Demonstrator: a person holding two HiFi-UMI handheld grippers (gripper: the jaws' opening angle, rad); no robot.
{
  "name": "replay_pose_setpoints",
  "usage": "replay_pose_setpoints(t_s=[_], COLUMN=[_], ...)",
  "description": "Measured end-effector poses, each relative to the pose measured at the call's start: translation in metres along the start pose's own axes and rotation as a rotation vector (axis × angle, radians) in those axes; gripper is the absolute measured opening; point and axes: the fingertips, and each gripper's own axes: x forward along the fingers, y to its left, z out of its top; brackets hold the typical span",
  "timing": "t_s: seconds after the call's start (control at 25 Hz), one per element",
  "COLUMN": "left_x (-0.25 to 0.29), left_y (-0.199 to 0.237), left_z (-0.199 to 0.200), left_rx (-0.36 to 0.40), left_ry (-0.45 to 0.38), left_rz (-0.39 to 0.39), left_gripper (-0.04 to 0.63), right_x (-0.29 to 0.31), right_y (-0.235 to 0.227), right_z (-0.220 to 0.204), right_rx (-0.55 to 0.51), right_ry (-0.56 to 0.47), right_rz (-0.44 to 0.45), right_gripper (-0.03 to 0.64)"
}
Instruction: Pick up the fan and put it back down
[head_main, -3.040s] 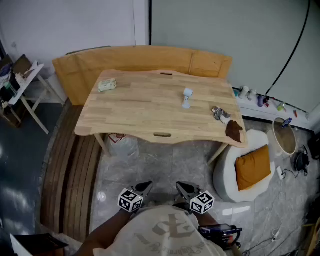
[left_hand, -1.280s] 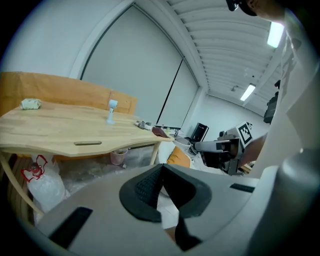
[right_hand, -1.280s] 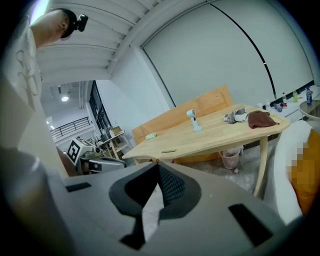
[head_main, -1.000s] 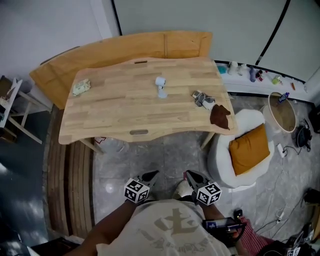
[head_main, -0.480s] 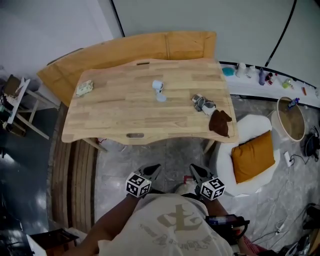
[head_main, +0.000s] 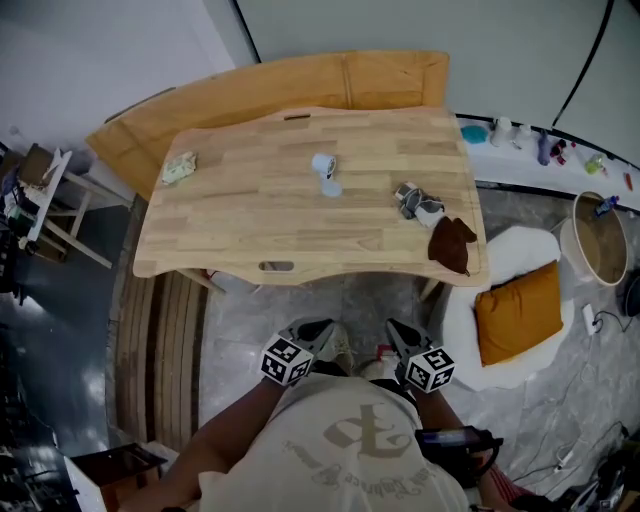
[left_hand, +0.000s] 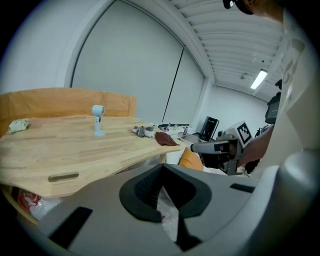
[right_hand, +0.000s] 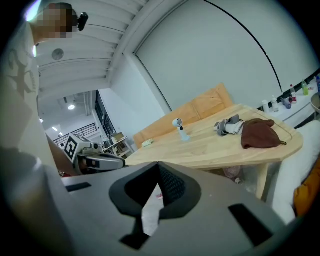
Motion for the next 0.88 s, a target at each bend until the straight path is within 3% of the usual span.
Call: replay_pose_setpoints(t_s=[0.44,0.88], left_x=[0.068,0.069], left_y=[0.018,0.104], left_z=[0.048,0.085], left_rx=[0.056,-0.013], left_ry=[-0.018,-0.090], left_rz=[-0.154,-0.124], left_gripper=[0.011,0.011], right_x=[0.011,0.088], right_y=[-0.043,-0.052], right_z=[0.034,0.085], right_rx=[-0.004,-0.072], right_ry=[-0.023,-0.006], right_rz=[-0.116,-0.103], right_gripper=[0.012,0.012])
